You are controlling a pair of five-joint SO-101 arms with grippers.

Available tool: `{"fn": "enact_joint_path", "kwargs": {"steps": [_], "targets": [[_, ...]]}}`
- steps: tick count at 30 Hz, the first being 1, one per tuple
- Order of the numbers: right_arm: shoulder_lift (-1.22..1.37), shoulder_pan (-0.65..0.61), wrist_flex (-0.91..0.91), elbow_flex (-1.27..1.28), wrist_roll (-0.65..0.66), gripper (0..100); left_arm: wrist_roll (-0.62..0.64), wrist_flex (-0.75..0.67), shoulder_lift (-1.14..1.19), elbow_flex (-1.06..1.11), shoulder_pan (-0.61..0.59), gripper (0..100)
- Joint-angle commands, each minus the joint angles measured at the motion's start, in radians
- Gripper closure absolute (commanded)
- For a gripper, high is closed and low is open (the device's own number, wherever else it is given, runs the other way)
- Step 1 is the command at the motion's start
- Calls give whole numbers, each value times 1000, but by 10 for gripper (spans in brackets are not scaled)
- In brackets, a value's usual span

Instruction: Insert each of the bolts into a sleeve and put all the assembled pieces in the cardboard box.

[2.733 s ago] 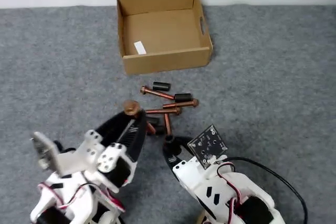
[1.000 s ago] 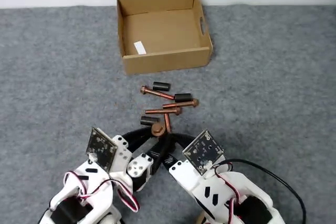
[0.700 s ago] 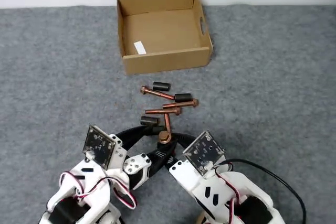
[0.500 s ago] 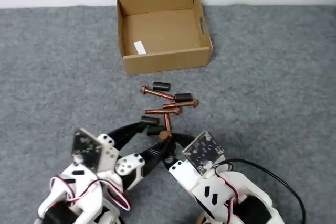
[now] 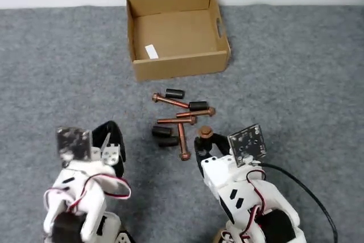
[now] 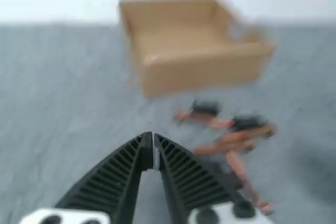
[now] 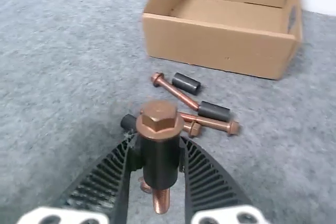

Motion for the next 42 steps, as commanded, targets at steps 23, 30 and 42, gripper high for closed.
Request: {"fn": "enact_joint_path", "kwargs": {"steps": [23, 30, 42], "targets": [[1348, 170, -567, -859, -110, 991, 35, -149, 9, 302, -120, 995], [1807, 197, -602, -1320, -110, 991, 54, -146, 11, 302, -121, 995], [2387, 197, -601, -1817, 69, 991, 160, -146, 11, 302, -121, 995]]}}
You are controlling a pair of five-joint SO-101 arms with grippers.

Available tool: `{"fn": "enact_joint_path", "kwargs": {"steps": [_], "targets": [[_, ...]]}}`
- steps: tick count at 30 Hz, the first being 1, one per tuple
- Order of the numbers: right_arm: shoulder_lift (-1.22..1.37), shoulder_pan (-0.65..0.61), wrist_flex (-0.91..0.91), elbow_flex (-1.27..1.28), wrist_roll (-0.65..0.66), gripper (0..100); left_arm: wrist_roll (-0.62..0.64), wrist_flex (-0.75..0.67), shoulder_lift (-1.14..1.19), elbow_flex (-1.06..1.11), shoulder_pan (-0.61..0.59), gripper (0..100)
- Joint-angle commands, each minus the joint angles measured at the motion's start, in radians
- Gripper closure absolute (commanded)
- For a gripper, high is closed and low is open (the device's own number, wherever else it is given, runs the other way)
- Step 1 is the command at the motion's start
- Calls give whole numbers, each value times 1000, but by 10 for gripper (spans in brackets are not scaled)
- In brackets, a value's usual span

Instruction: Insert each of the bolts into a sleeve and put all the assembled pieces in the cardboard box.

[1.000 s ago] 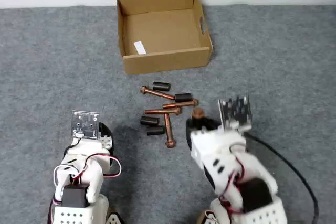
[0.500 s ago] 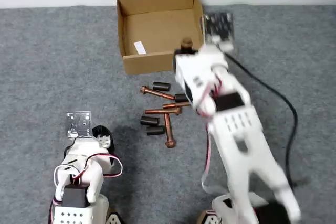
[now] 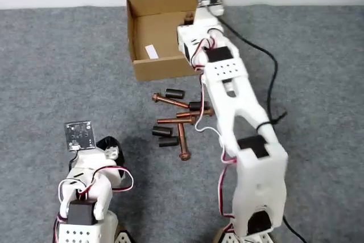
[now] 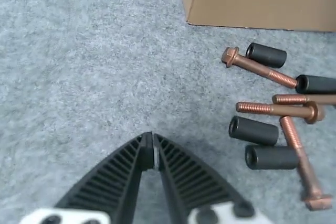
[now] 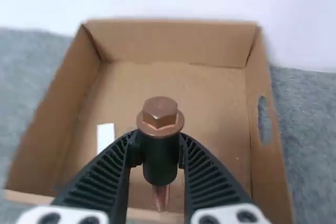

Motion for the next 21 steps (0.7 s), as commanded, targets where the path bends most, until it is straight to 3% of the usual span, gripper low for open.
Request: {"fn": "enact_joint_path", "kwargs": {"steps": [1, 10, 16, 21], "targets": [[61, 7, -30, -118, 58, 991, 26, -12, -2, -7, -11, 995], [150, 7, 116, -121, 103, 987, 26, -12, -2, -7, -11, 995], [153, -5, 200, -121, 103, 858, 26, -12, -2, -7, -11, 995], [114, -33, 259, -180, 97, 851, 26, -12, -2, -7, -11, 995]]}}
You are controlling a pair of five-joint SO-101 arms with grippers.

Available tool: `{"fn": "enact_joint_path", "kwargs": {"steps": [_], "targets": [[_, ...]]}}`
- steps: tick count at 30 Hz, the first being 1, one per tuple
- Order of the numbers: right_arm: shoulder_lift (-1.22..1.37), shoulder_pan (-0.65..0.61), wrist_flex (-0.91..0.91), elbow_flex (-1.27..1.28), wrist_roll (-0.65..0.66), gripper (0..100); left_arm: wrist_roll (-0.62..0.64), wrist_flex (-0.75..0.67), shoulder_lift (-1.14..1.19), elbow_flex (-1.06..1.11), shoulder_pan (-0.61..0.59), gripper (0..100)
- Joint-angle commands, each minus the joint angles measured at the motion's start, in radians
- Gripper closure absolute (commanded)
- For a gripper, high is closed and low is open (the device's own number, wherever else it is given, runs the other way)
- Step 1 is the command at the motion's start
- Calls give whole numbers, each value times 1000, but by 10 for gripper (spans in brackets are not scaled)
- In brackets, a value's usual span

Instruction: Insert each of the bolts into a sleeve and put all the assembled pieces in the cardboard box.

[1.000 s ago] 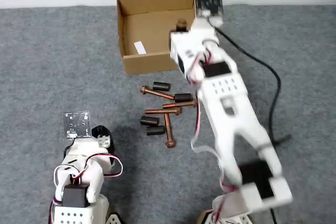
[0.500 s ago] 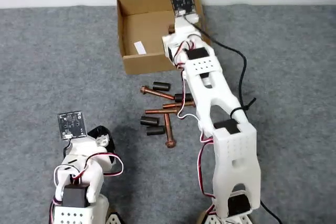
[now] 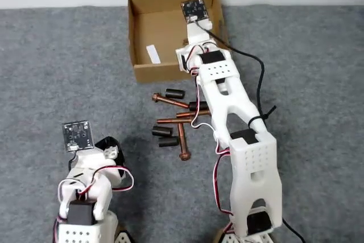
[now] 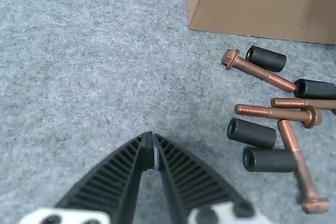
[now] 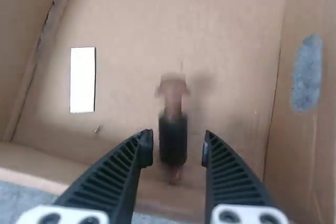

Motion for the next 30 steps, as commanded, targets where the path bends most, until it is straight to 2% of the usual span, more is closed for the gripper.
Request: {"fn": "enact_joint_path", "kwargs": {"steps": [1, 6, 17, 22, 27, 30], "targets": [[-62, -35, 54, -84, 6, 857, 8, -12, -2, -7, -11, 995], [-165, -85, 199, -107, 8, 991, 8, -11, -2, -7, -11, 995], [-294, -110, 622, -107, 18, 973, 8, -5, -2, -7, -66, 994], [-291, -93, 797, -107, 233, 969, 8, -5, -2, -7, -66, 994], [-262, -61, 822, -106, 413, 967, 8, -5, -2, -7, -66, 994], [-226, -27, 823, -106, 493, 916, 8, -5, -2, -7, -66, 994]]}}
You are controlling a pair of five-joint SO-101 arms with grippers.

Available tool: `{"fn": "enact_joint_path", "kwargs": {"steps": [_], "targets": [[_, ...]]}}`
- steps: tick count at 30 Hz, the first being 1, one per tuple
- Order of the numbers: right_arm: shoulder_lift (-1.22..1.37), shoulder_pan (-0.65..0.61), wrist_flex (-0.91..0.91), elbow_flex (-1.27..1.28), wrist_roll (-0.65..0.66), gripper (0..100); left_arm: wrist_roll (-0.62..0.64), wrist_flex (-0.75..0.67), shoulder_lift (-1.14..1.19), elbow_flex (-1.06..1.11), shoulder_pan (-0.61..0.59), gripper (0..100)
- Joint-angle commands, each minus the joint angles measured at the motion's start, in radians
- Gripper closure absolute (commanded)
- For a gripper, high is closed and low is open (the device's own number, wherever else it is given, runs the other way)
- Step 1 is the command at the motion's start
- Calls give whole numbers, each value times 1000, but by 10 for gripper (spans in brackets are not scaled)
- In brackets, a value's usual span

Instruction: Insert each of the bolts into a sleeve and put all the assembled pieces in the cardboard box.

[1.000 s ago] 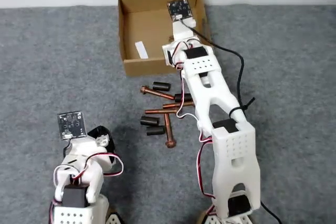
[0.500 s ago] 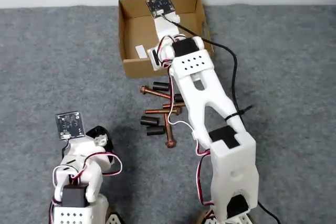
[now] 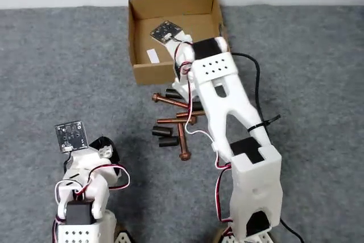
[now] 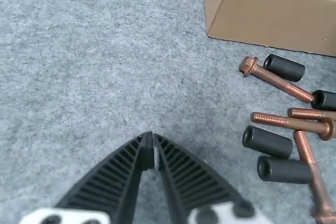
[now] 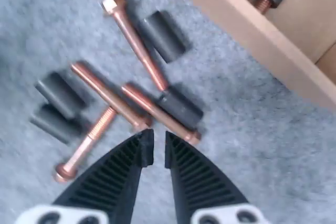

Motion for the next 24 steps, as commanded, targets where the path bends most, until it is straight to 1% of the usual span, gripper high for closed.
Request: {"fn": "enact_joint_path", "kwargs": {"steps": [1, 4, 7, 14, 21, 24], "targets": [[7, 44, 8, -55, 81, 887, 8, -5, -2, -7, -3, 994], [27, 47, 27, -57, 86, 831, 8, -5, -2, -7, -3, 994], [54, 44, 44, -57, 110, 829, 8, -5, -2, -7, -2, 994], [136, 48, 19, -60, 155, 829, 8, -5, -2, -7, -2, 994], [191, 45, -62, -60, 157, 829, 8, -5, -2, -7, -2, 994], [226, 44, -96, -60, 189, 829, 8, -5, -2, -7, -3, 994]]}}
